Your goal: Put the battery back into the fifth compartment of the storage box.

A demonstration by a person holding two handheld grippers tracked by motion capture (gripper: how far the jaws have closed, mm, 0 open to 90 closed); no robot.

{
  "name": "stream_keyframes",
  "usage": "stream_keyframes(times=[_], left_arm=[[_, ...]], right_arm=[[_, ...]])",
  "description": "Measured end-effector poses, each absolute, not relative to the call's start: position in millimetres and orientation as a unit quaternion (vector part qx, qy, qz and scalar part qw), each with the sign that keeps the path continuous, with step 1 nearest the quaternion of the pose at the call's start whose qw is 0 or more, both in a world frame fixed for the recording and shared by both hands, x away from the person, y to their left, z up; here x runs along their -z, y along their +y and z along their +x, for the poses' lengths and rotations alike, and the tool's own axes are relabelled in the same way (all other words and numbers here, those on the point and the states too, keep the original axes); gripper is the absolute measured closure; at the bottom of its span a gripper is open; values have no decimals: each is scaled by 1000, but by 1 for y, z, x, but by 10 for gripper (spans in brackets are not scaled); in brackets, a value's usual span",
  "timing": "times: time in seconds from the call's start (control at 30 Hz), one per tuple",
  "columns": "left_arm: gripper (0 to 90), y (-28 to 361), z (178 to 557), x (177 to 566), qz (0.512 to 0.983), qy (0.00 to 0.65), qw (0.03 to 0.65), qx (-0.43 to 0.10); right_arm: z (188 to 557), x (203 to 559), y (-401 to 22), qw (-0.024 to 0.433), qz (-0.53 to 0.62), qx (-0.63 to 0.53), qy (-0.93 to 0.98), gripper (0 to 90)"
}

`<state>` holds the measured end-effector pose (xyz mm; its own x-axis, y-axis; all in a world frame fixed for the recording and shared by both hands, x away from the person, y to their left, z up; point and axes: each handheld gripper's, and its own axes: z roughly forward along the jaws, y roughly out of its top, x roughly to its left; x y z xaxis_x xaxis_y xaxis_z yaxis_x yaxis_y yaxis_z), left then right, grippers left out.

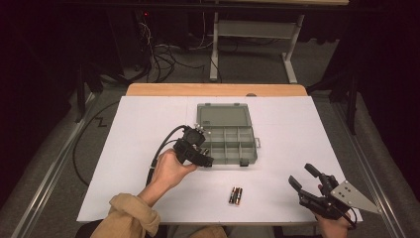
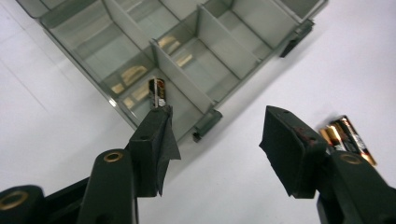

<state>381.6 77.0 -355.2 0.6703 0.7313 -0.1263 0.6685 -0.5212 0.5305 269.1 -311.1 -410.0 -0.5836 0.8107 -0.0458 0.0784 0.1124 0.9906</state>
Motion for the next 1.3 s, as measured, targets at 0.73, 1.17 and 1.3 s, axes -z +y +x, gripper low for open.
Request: stream_keyframes(times=[0.73,1.17,1.3], left_arm=[[439,62,357,363,881,377,285,-39],[443,51,349,368,886,366,282,-30],[443,47,348,370,888,364,281,-26]], right_arm=[[268,410,-311,317,329,-580,675,330],[268,410,-311,318,327,-580,675,329],[268,410,-311,318,329,-580,674,329]])
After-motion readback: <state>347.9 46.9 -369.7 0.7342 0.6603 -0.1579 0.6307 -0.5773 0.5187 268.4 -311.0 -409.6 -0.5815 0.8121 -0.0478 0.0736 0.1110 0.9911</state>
